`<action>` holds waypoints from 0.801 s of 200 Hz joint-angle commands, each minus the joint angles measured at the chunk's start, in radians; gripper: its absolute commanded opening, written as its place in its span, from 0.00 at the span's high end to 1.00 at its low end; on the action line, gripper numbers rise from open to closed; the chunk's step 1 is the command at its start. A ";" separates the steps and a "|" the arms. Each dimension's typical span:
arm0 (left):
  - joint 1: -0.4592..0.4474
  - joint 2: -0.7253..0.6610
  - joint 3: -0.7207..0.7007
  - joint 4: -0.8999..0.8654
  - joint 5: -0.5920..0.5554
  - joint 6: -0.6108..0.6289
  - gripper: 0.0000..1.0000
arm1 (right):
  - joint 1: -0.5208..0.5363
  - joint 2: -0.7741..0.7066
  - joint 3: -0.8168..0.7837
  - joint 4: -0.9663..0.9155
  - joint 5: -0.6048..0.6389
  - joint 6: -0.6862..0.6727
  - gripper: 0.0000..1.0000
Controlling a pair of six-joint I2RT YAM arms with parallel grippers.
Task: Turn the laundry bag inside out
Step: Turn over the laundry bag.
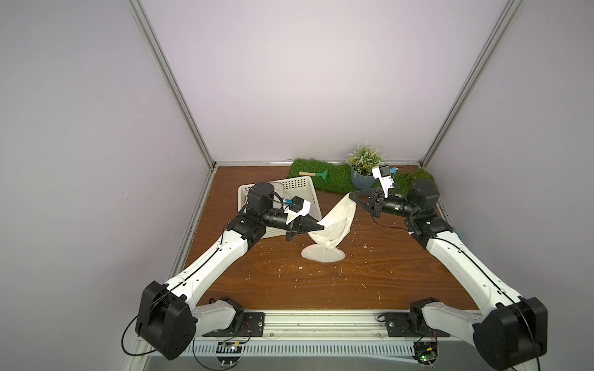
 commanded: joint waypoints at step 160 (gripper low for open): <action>-0.001 0.031 -0.172 0.822 -0.310 -0.632 1.00 | -0.024 -0.317 -0.039 -0.443 0.546 -0.152 0.38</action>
